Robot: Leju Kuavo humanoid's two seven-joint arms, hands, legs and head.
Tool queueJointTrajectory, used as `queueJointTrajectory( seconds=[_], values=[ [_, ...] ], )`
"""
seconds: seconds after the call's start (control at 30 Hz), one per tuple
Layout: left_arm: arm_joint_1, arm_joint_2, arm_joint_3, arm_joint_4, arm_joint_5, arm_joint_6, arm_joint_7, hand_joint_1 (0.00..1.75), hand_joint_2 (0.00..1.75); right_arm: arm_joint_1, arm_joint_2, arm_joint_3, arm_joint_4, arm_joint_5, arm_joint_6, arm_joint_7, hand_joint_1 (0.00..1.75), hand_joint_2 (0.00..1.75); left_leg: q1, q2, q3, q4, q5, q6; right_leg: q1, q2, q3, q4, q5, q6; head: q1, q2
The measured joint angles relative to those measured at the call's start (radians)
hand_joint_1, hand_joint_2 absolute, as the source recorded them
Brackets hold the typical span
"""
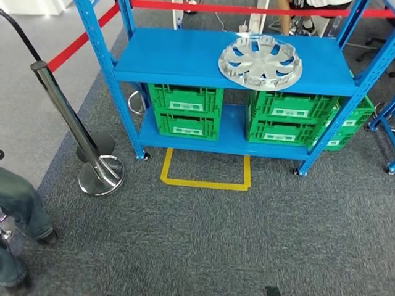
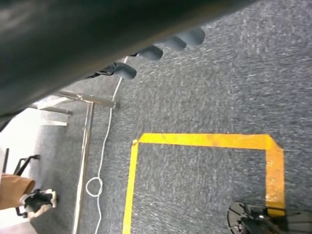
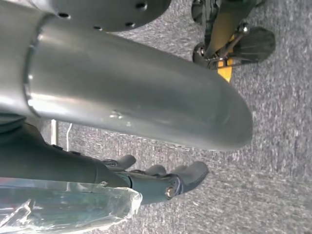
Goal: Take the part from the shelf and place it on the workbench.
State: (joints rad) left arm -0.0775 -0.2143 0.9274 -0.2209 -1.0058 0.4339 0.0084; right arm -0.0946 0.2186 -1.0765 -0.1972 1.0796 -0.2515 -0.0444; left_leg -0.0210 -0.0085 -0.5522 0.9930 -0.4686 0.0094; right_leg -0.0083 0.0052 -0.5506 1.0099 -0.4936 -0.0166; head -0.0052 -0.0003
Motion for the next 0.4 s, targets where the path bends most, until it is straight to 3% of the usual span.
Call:
queueJointTrajectory(
  seconds=[0.03,0.23,0.3,0.4],
  values=[
    [-0.001,0.0,0.0,0.0,0.0,0.0,0.001,0.0,0.0,-0.001,0.0,0.0,0.0,0.0,0.0,0.0,0.0,0.0,-0.001,0.0,0.001,0.0,-0.001,0.002,0.0,0.0,0.003,-0.002,-0.001,-0.003,0.0,0.0],
    [-0.001,-0.001,0.0,0.0,0.0,0.002,0.009,0.0,0.0,-0.001,0.0,0.0,0.0,0.0,-0.002,0.002,0.0,0.0,-0.003,0.0,0.002,0.001,-0.004,0.013,-0.001,0.0,0.009,-0.014,0.003,0.01,0.0,0.0],
    [-0.001,-0.001,0.0,0.0,0.0,0.002,0.01,0.0,0.0,-0.001,0.0,0.0,0.0,0.0,-0.002,0.005,0.0,0.0,-0.005,0.0,0.001,0.003,-0.006,0.019,-0.004,0.0,0.011,-0.02,0.006,0.026,0.0,0.0],
    [-0.002,0.001,0.0,0.0,0.0,0.002,0.01,0.0,0.0,-0.001,0.0,0.0,0.0,0.0,-0.002,0.007,0.0,0.0,-0.008,0.0,0.004,-0.003,-0.004,0.039,-0.009,0.0,0.017,-0.036,0.012,0.059,-0.001,0.0]
  ],
)
